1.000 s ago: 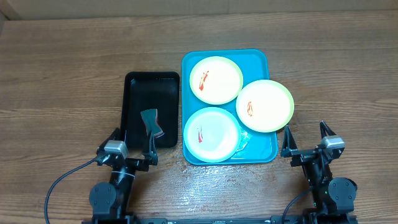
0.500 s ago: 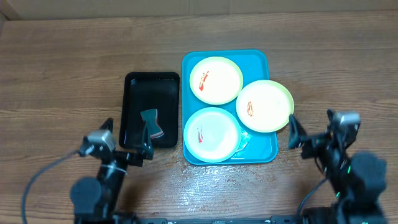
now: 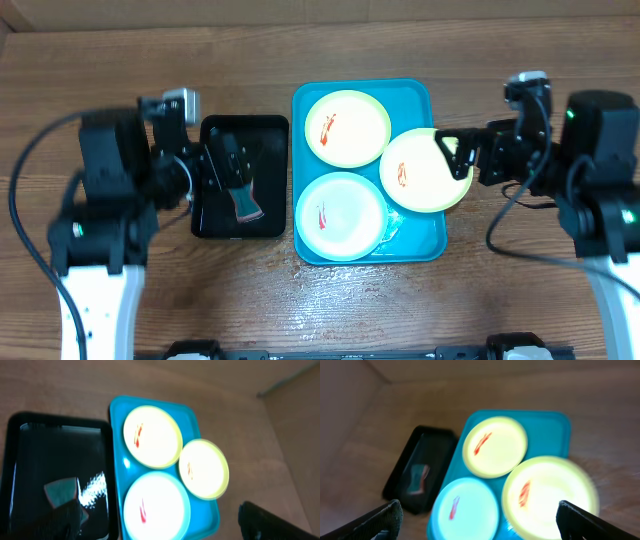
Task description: Clean dirty plates on tray and stack at the side
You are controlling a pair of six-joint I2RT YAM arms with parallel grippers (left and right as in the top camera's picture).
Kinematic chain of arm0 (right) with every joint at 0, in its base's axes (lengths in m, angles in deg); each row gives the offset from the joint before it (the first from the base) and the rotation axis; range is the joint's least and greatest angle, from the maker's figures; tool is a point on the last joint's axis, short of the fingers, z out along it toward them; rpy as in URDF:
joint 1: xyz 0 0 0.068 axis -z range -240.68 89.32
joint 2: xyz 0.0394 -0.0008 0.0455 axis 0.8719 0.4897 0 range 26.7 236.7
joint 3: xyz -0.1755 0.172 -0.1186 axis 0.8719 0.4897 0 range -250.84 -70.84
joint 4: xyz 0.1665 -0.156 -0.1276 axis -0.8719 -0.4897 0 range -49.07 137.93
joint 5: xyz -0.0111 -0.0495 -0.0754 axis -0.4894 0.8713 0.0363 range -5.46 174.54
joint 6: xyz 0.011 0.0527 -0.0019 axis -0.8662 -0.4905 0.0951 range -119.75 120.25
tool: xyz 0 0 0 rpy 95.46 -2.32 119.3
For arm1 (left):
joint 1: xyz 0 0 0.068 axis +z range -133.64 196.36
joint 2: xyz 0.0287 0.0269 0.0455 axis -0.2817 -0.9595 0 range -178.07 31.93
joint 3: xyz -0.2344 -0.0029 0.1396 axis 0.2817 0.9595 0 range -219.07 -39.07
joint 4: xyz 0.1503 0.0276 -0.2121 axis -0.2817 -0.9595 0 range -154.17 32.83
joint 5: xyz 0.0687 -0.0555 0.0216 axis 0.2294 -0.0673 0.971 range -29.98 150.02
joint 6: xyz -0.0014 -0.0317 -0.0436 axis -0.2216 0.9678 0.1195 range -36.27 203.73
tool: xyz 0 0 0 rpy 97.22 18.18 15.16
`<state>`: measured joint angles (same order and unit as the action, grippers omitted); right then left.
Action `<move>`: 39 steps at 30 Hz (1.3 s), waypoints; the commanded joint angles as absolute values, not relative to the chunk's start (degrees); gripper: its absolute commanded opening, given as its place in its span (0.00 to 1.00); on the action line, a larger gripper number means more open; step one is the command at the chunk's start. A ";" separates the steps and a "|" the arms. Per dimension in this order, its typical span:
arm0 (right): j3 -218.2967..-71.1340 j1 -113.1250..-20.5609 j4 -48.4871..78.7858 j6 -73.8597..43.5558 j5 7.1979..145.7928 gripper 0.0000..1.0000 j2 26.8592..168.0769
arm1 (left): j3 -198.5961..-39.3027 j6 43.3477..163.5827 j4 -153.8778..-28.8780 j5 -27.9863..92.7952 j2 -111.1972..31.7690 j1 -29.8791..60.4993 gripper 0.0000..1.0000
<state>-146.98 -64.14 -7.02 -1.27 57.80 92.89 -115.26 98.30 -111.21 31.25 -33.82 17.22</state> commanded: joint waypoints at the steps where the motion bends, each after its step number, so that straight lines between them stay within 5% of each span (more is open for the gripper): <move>1: -148.05 -64.38 -9.93 -1.45 51.59 1.00 97.19 | -123.23 92.83 -115.48 28.89 -38.37 17.46 1.00; 7: -145.67 -68.78 -16.60 -1.51 56.14 1.00 106.81 | -124.96 94.23 -117.79 27.16 -41.19 17.46 1.00; 15: -135.76 -82.18 -7.75 -15.09 72.88 0.97 116.43 | -124.96 94.86 -119.21 24.82 -41.43 17.46 1.00; 20: -133.05 -84.75 -2.59 -16.77 74.85 0.75 120.19 | -124.96 94.84 -123.30 31.60 -41.47 17.40 0.92; 23: -131.39 -84.95 -0.25 -16.73 74.85 0.52 122.22 | -124.96 94.86 -126.27 37.82 -41.71 17.20 0.89; 31: -128.29 -85.87 3.55 -14.58 70.08 0.40 126.09 | -124.94 94.84 -127.28 39.92 -43.27 17.03 0.90; 34: -127.46 -86.13 6.55 -14.82 70.71 0.24 126.11 | -124.94 94.86 -127.34 39.86 -44.86 17.03 0.90; 39: -127.42 -86.11 9.22 -19.70 81.90 0.13 126.11 | -124.94 94.86 -127.80 39.88 -48.07 15.95 0.85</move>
<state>-127.81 -86.00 8.23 -16.44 74.85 126.29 -123.67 95.52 -127.54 39.22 -46.33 17.03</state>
